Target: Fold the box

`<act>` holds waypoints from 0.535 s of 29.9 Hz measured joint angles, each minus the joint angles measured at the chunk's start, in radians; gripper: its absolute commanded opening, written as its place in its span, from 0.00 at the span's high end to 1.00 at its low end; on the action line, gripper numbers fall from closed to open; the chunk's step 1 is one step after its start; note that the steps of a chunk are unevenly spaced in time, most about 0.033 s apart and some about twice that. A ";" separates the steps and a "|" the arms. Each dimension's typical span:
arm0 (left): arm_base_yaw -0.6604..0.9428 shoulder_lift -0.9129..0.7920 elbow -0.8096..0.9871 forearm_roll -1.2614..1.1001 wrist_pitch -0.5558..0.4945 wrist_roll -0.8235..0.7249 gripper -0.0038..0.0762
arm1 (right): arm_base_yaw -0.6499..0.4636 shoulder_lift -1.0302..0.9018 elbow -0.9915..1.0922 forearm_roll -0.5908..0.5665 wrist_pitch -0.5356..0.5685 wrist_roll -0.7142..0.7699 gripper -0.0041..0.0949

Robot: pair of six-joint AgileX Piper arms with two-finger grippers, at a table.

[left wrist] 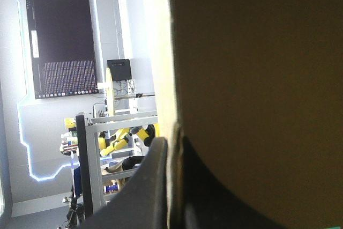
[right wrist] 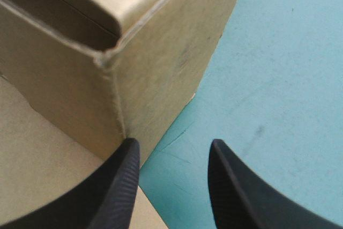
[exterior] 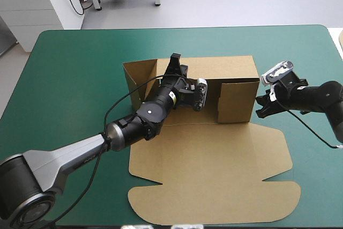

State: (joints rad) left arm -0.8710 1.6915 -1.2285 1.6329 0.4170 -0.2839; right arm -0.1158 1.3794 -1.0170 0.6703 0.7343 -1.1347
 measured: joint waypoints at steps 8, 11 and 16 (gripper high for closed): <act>0.000 0.000 0.000 0.000 0.010 -0.001 0.96 | -0.001 0.000 0.000 0.025 0.046 -0.002 0.56; 0.000 0.000 0.000 0.000 0.012 0.000 0.96 | -0.001 0.000 0.000 0.025 0.064 -0.005 0.56; 0.000 0.000 0.000 0.000 0.014 0.000 0.96 | -0.001 0.000 -0.004 0.023 0.089 -0.006 0.56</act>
State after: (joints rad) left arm -0.8710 1.6915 -1.2281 1.6329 0.4313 -0.2841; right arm -0.1169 1.3794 -1.0205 0.6933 0.8234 -1.1410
